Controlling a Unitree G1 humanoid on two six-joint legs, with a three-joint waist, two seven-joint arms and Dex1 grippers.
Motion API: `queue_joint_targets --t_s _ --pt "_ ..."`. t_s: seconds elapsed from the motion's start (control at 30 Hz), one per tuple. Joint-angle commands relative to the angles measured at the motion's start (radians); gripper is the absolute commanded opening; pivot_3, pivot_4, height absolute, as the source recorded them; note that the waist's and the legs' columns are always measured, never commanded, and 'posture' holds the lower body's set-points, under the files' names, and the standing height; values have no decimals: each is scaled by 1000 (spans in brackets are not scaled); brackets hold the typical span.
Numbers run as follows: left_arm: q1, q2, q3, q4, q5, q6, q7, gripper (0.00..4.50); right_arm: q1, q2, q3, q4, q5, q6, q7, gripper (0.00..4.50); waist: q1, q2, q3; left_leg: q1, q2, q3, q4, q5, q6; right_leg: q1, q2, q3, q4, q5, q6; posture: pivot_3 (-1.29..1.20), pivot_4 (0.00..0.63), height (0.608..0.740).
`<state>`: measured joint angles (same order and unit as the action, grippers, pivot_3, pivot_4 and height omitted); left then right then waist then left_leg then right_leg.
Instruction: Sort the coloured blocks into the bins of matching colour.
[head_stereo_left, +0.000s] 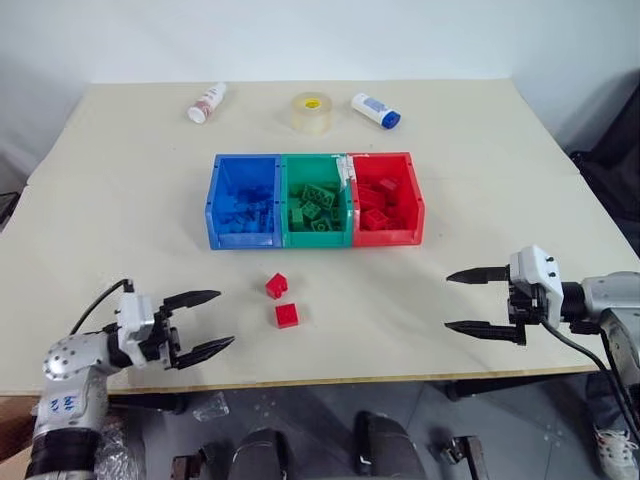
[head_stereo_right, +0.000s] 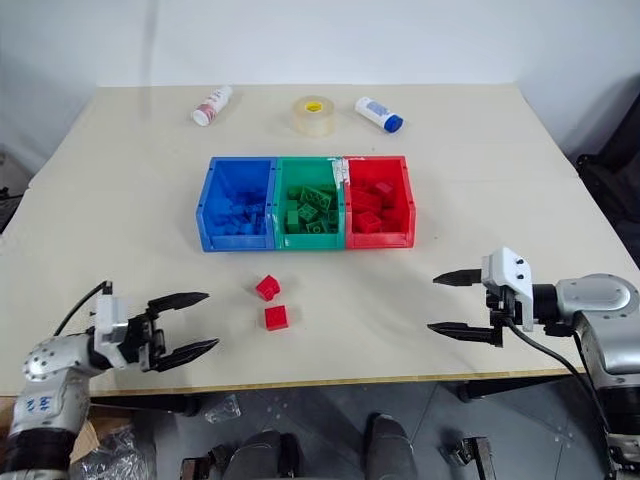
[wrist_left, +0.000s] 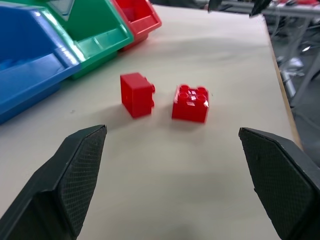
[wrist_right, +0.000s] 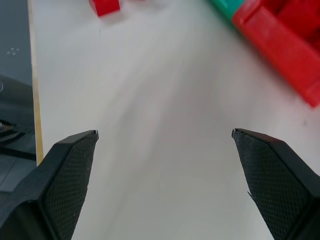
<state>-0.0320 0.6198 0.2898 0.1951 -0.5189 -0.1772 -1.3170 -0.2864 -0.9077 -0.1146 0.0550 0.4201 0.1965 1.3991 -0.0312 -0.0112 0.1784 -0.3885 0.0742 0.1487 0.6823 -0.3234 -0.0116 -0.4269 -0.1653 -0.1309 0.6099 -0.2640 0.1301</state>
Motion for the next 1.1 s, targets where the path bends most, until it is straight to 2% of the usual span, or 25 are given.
queue_joint_targets --t_s 0.03,0.2,0.4,0.63,0.8,0.93,1.1 --pt "84 34 81 -94 -38 8 29 4500 -48 9 2 8 17 -4 10 4484 1 0 0 0 0 0 0 0 0 0 0 0 -1 0 0 0 150 740" --pt "202 44 140 -185 -46 24 65 4500 -122 43 49 42 12 -3 33 4484 4 0 0 0 1 0 0 -1 -1 -1 0 -1 -1 -1 -1 0 150 740" --pt "220 25 134 -241 -52 35 106 4500 -195 89 110 41 4 15 29 4484 3 1 0 0 1 0 0 -1 -1 -1 0 0 0 -1 -2 0 150 740" --pt "175 2 10 -309 -31 74 118 4500 -199 154 140 -16 6 39 -23 4484 3 1 0 0 1 1 0 -1 -1 -1 1 -1 3 -1 -2 0 150 740" --pt "180 28 -133 -405 77 141 167 4500 -179 158 135 -43 10 42 -41 4484 5 1 0 0 1 1 0 -1 -1 -1 1 -1 3 -1 -2 0 150 740" --pt "114 -27 -227 -455 129 180 267 4500 -156 151 119 -57 8 42 -62 4484 6 1 0 0 1 1 0 -1 -1 -1 1 -1 3 -1 -2 0 150 740" --pt "37 -64 -292 -398 218 202 360 4500 -141 145 105 -66 9 42 -82 4484 6 1 0 0 1 0 1 -1 -1 0 1 -1 3 -1 -2 0 150 740"
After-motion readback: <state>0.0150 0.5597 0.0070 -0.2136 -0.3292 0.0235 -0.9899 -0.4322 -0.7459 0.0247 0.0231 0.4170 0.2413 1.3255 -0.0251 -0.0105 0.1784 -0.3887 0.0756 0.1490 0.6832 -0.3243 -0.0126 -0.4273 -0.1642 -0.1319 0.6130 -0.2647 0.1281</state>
